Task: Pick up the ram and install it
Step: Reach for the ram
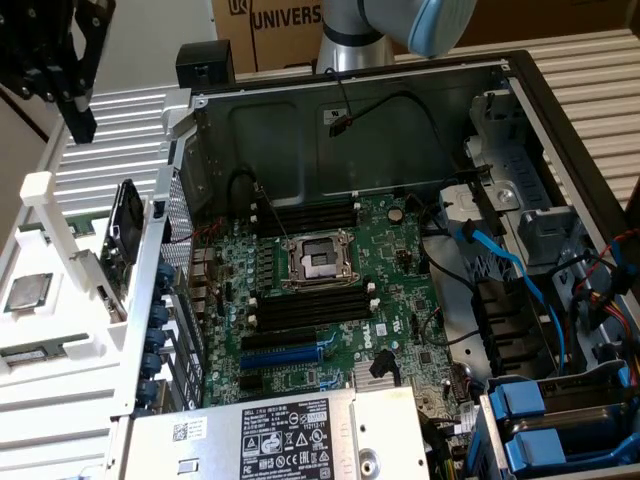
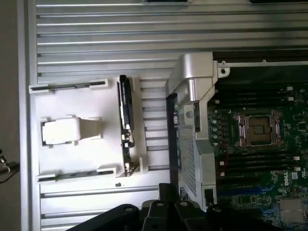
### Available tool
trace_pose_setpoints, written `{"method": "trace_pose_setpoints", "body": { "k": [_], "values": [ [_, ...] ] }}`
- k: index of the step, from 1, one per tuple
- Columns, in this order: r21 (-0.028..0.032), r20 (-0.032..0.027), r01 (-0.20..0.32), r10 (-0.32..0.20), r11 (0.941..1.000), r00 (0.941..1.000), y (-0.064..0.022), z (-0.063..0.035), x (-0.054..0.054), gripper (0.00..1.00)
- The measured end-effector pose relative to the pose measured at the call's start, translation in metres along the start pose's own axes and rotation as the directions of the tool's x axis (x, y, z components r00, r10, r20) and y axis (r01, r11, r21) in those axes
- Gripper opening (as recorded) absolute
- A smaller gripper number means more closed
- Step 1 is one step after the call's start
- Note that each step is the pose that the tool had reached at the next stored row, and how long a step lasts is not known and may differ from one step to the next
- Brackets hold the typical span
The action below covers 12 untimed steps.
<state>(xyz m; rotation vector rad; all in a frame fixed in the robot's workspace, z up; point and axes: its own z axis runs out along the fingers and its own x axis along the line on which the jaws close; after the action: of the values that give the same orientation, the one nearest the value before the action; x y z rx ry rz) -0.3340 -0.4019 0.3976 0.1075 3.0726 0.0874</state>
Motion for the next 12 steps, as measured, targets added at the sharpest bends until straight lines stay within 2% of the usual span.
{"method": "trace_pose_setpoints", "body": {
  "k": [12],
  "values": [
    [-0.0028, 0.0, 0.0, 0.0, 1.0, 1.0, -0.0061, -0.0038, 0.054, 0.11]
  ]
}}
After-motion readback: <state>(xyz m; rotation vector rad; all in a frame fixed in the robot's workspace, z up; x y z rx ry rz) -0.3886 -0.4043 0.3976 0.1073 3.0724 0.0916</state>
